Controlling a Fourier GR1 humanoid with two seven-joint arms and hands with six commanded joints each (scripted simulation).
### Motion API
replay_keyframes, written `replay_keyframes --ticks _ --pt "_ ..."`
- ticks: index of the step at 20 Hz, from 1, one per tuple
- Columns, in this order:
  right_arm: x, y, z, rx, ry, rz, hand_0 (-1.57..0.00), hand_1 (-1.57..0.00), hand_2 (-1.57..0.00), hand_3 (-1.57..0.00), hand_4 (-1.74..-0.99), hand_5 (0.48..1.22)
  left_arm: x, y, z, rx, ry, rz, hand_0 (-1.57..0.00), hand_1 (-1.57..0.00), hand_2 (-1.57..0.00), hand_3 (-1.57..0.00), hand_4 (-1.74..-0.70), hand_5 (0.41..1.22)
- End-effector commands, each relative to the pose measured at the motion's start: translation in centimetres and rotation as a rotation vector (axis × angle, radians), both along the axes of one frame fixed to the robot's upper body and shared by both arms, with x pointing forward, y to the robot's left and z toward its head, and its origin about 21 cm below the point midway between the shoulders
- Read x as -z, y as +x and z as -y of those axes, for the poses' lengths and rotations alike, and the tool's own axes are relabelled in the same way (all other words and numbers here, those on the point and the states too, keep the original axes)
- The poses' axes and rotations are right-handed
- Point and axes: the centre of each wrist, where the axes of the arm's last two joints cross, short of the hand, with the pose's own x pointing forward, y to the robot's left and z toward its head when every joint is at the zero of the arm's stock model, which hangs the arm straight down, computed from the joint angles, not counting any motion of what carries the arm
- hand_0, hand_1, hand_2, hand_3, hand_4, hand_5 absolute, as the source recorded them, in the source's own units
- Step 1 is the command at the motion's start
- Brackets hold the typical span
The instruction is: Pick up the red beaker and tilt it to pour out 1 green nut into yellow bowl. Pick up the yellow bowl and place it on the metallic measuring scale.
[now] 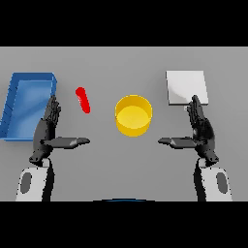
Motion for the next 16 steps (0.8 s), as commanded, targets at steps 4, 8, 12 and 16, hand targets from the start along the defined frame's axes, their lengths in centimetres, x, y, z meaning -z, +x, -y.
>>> replay_keyframes --ticks 4,8,12,16 --pt "0.0 0.0 0.0 0.0 0.0 -0.001 0.0 0.0 0.0 0.0 -1.245 0.681 -0.1 0.5 0.4 0.001 -0.001 -0.005 0.0 0.0 0.0 0.0 -1.2 0.652" --pt "-0.2 -1.7 0.2 -0.025 -0.227 0.116 0.0 0.0 0.0 0.0 -1.242 0.678 -0.7 -0.6 0.7 0.05 0.121 0.025 0.0 0.0 0.0 0.0 -1.21 0.649" --pt "-0.9 -2.6 0.1 -0.043 -0.327 0.139 0.0 0.0 0.0 0.0 -1.235 0.678 -2.1 -1.2 0.8 0.073 0.19 0.013 0.0 0.0 0.0 0.0 -1.22 0.66" --pt "-1.3 -2.7 0.1 -0.06 -0.298 0.14 0.0 0.0 0.0 0.0 -1.254 0.682 -1.6 -0.8 1.5 0.112 0.205 -0.012 0.0 0.0 0.0 0.0 -1.25 0.679"
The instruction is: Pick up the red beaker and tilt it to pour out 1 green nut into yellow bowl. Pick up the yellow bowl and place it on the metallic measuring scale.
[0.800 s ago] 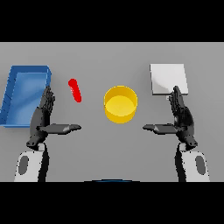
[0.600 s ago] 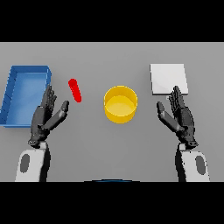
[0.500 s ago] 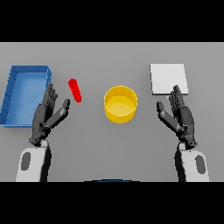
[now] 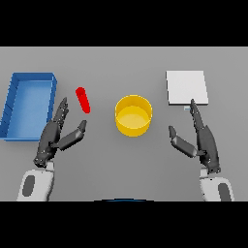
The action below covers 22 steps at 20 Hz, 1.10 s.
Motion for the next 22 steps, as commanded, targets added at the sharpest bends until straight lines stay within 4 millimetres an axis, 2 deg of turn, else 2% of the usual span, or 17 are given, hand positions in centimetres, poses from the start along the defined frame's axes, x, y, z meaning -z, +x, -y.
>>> replay_keyframes --ticks 1,4,8,12,16,22 --pt "-0.1 0.1 -0.1 -0.01 0.023 0.0 0.0 0.0 0.0 0.0 -1.265 0.68 0.0 0.7 0.4 0.002 -0.001 0.002 0.0 0.0 0.0 0.0 -1.28 0.691" --pt "0.1 -0.1 0.2 -0.014 0.037 0.006 0.0 0.0 0.0 0.0 -1.286 0.676 0.8 2.6 0.5 0.018 -0.014 -0.018 0.0 0.0 0.0 0.0 -1.36 0.724" --pt "-0.2 -0.4 -0.2 -0.014 0.048 0.015 0.0 0.0 0.0 0.0 -1.312 0.681 1.8 4.8 0.3 0.012 0.004 -0.031 0.0 0.0 0.0 0.0 -1.38 0.739" --pt "-0.3 -0.6 0.2 0.0 0.058 0.002 0.0 0.0 0.0 0.0 -1.337 0.687 2.6 7.3 1.0 -0.004 0.007 -0.072 0.0 0.0 0.0 0.0 -1.35 0.72" --pt "-0.3 0.1 0.2 0.003 0.053 -0.013 0.0 0.0 0.0 0.0 -1.338 0.688 3.0 8.8 1.3 0.0 -0.01 -0.08 0.0 0.0 0.0 0.0 -1.33 0.714" --pt "-0.1 0.0 0.2 0.006 0.075 -0.005 0.0 0.0 0.0 0.0 -1.329 0.684 2.9 10.9 2.0 0.013 0.018 -0.075 0.0 0.0 0.0 0.0 -1.31 0.703"
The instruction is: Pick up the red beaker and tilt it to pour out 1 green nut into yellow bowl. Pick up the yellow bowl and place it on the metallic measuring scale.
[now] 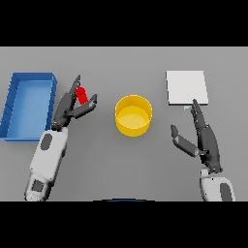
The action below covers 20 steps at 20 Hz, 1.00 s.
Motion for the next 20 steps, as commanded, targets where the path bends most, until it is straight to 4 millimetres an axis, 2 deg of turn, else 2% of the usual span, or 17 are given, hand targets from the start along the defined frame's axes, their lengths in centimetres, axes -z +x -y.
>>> replay_keyframes --ticks 1,6,7,8,9,11,13,16,20 --pt "0.0 -0.1 -0.1 -0.007 -0.007 0.006 0.0 0.0 0.0 0.0 -1.324 0.683 -0.3 0.5 0.0 0.003 0.004 0.002 0.0 0.0 0.0 0.0 -1.31 0.706" --pt "-0.4 0.1 -0.1 -0.004 -0.007 0.005 0.0 0.0 0.0 0.0 -1.298 0.682 0.3 1.1 0.4 0.023 -0.026 0.032 0.0 0.0 0.0 0.0 -1.36 0.735" --pt "-0.1 0.0 -0.2 0.003 -0.017 -0.002 0.0 0.0 0.0 0.0 -1.295 0.683 0.3 1.3 0.8 0.017 -0.036 0.029 0.0 0.0 -0.03 0.0 -1.39 0.752" --pt "0.0 -0.1 -0.1 0.001 -0.023 0.004 0.0 0.0 0.0 0.0 -1.291 0.684 0.4 1.4 1.0 0.009 -0.047 0.028 -0.08 -0.08 -0.12 -0.08 -1.42 0.77" --pt "0.0 0.1 0.3 0.006 -0.024 -0.006 0.0 0.0 0.0 0.0 -1.289 0.684 0.3 1.6 1.3 -0.007 -0.065 0.019 -0.25 -0.28 -0.31 -0.22 -1.44 0.795" --pt "-0.1 -0.3 0.2 -0.009 -0.015 0.02 0.0 0.0 0.0 0.0 -1.285 0.683 0.4 1.8 1.9 -0.039 -0.056 0.016 -0.68 -0.7 -0.71 -0.71 -1.44 0.949" --pt "-0.1 -0.1 -0.1 -0.005 -0.007 0.004 0.0 0.0 0.0 0.0 -1.287 0.684 0.7 2.0 2.1 -0.048 -0.01 0.04 -1.0 -1.01 -1.02 -1.02 -1.44 1.047" --pt "-0.4 0.2 0.4 -0.005 -0.011 0.006 0.0 0.0 0.0 0.0 -1.293 0.682 0.9 1.8 2.2 -0.043 -0.015 0.066 -1.28 -1.29 -1.29 -1.29 -1.45 1.132" --pt "-0.1 0.4 -0.2 -0.029 -0.018 0.0 0.0 0.0 0.0 0.0 -1.288 0.679 0.6 1.9 2.7 -0.057 -0.044 0.102 -1.45 -1.45 -1.46 -1.45 -1.62 1.117"
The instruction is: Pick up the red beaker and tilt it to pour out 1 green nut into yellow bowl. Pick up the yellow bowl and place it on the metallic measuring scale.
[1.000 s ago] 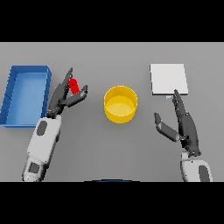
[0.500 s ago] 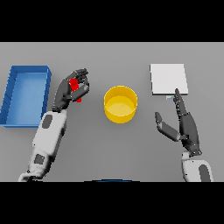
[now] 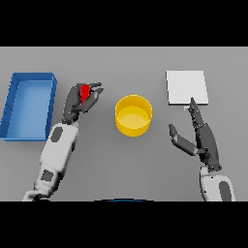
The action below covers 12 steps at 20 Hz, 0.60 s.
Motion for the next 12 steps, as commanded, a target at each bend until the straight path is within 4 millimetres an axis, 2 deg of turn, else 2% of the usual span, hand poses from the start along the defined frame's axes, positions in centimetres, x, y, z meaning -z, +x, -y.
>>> replay_keyframes --ticks 1,6,7,10,12 --pt "0.0 -0.1 0.1 -0.004 -0.004 0.012 0.0 0.0 0.0 0.0 -1.281 0.676 -0.2 0.2 0.0 -0.005 -0.005 0.008 -1.48 -1.48 -1.48 -1.48 -1.64 1.112" --pt "0.2 0.3 -0.5 -0.003 -0.02 0.024 0.0 0.0 0.0 0.0 -1.255 0.672 -2.9 0.2 0.2 0.001 0.034 0.114 -1.54 -1.54 -1.54 -1.54 -1.71 1.097" --pt "0.3 0.1 -0.5 0.004 -0.03 0.031 0.0 0.0 0.0 0.0 -1.25 0.672 -3.9 0.4 0.3 0.004 0.059 0.124 -1.55 -1.55 -1.55 -1.55 -1.72 1.097" --pt "0.0 -0.3 -0.3 0.005 -0.05 0.045 0.0 0.0 0.0 0.0 -1.247 0.685 -6.8 1.1 0.3 0.08 0.235 0.155 -1.56 -1.56 -1.56 -1.56 -1.73 1.113" --pt "-0.1 -0.5 -0.5 0.011 -0.064 0.036 0.0 0.0 0.0 0.0 -1.243 0.691 -7.5 1.0 1.2 0.168 0.379 0.158 -1.56 -1.56 -1.56 -1.56 -1.73 1.121"
